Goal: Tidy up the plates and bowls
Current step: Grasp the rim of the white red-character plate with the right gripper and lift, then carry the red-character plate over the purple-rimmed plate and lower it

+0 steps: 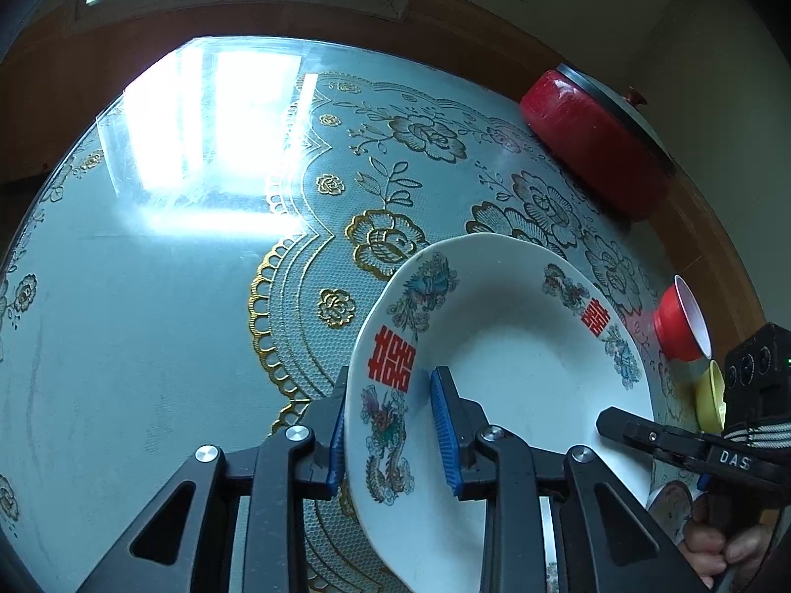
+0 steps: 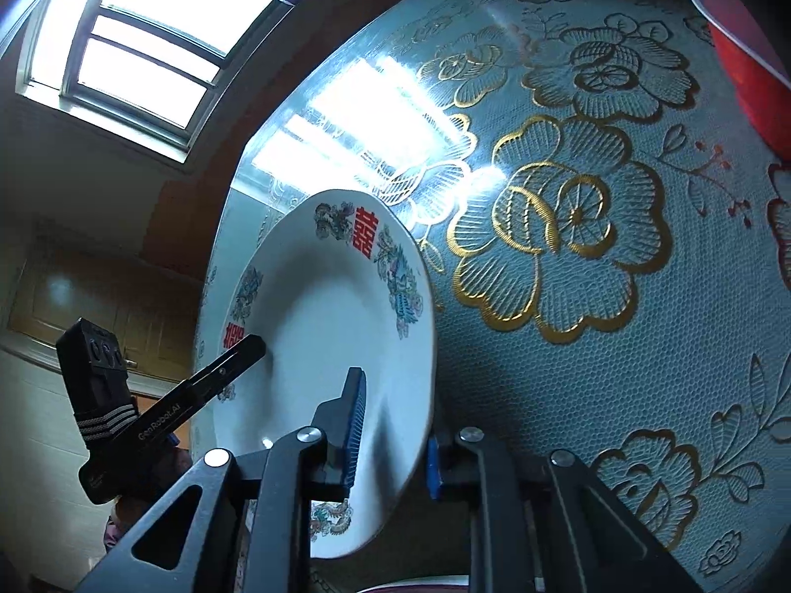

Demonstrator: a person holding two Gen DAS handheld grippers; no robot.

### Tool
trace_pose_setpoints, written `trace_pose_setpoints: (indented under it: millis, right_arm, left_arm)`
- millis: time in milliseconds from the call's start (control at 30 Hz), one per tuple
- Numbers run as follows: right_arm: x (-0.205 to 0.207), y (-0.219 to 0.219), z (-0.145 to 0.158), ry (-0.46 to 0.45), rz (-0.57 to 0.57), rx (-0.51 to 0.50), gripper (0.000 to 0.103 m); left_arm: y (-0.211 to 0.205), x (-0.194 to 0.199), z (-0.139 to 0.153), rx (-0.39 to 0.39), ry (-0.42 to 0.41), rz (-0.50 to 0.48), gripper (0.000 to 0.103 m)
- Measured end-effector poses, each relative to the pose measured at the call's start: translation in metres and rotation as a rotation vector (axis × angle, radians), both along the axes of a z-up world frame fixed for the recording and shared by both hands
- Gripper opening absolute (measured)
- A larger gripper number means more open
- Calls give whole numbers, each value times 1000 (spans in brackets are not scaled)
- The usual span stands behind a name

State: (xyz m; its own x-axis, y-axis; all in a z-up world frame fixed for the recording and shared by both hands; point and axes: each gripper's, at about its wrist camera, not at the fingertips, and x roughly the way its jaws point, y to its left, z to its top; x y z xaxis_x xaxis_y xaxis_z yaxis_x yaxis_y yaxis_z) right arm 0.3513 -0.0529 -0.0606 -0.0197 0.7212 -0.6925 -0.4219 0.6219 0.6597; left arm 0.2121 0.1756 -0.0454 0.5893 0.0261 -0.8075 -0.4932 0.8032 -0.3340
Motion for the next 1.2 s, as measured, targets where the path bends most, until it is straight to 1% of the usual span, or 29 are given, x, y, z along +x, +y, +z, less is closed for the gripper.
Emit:
trace_pose_setpoints:
  millis: [67,167,300,500,600,667,867,967,1067,1133,1200]
  right_arm:
    - [2,-1,-1,2,-4,0,13]
    - [3,-3,3,-28,-6,-33,14]
    - [4,-10,4,-27,-10,-44,14]
    - [-1,-21,12,-57,1,-36,14]
    - [-3,-21,14,-67,6,-45,14]
    - [-6,-23,15,-69,8,-43,14]
    - [-16,-29,18,-82,17,-37,14]
    - [-19,-33,15,-77,25,-41,14]
    - [-23,-36,13,-91,23,-48,14]
    - [-27,-41,17,-95,24,-34,15]
    - [-27,-43,19,-102,23,-31,16]
  left_arm:
    - [-2,-3,0,-13,0,-8,28]
    - [-12,-7,3,10,1,-33,27]
    - [-19,-15,2,-15,-10,-36,26]
    - [-32,-26,13,32,-33,-42,24]
    - [-35,-29,15,33,-31,-35,24]
    - [-38,-32,17,41,-42,-36,23]
    - [-49,-41,22,31,-69,-45,24]
    - [-57,-44,22,48,-73,-53,24]
    - [-63,-49,26,47,-98,-62,25]
    - [-70,-52,29,71,-113,-63,25]
    - [-73,-54,31,72,-129,-63,26]
